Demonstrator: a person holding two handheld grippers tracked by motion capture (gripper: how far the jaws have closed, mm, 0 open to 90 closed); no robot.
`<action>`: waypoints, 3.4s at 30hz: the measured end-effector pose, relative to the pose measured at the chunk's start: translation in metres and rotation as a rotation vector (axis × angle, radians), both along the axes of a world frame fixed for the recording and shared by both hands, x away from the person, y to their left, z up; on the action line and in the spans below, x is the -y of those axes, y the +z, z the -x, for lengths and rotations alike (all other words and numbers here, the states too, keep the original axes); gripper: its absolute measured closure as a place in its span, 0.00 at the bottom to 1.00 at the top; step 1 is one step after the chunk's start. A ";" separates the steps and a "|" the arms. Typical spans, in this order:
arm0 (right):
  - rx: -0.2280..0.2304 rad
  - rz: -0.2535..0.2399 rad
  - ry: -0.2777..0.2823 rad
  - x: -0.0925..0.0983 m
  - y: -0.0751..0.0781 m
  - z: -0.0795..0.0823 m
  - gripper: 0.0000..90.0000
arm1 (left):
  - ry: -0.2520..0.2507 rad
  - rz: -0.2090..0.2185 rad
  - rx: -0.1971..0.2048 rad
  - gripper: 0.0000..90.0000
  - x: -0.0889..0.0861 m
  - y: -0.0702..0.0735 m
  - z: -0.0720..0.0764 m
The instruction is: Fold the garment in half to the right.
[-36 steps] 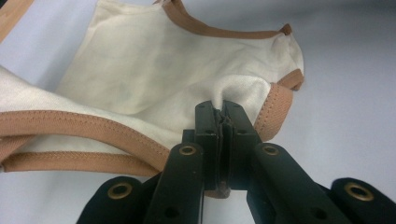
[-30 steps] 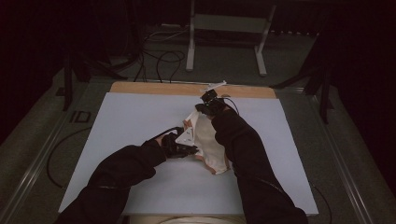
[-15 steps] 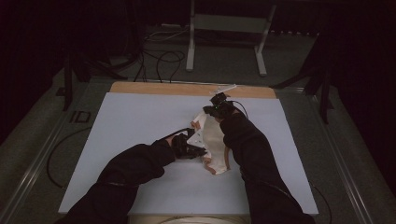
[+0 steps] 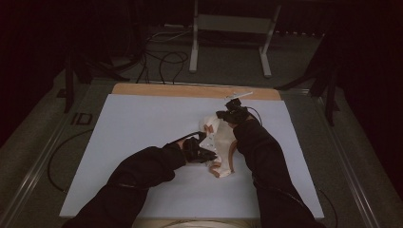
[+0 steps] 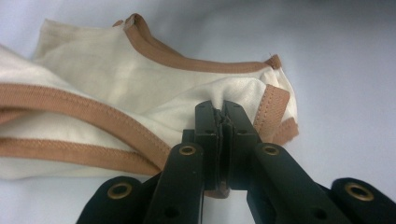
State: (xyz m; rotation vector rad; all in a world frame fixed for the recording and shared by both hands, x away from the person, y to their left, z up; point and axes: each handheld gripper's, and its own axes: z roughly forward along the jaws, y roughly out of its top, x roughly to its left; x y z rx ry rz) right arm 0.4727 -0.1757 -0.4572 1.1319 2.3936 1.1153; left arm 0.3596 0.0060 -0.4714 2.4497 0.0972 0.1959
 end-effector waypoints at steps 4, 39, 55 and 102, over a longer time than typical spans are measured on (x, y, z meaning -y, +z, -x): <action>0.000 -0.003 -0.007 0.008 -0.004 -0.001 0.99 | 0.000 -0.005 -0.005 0.97 0.006 -0.003 0.000; -0.031 -0.008 -0.092 0.059 -0.042 -0.006 0.98 | 0.004 -0.108 -0.033 0.96 0.067 -0.012 -0.005; -0.034 -0.019 -0.151 0.069 -0.042 -0.005 0.60 | -0.020 -0.055 -0.042 0.70 0.085 -0.011 0.004; -0.070 0.222 -0.046 0.016 -0.019 0.039 0.88 | 0.389 0.272 -0.089 0.00 -0.118 0.006 0.045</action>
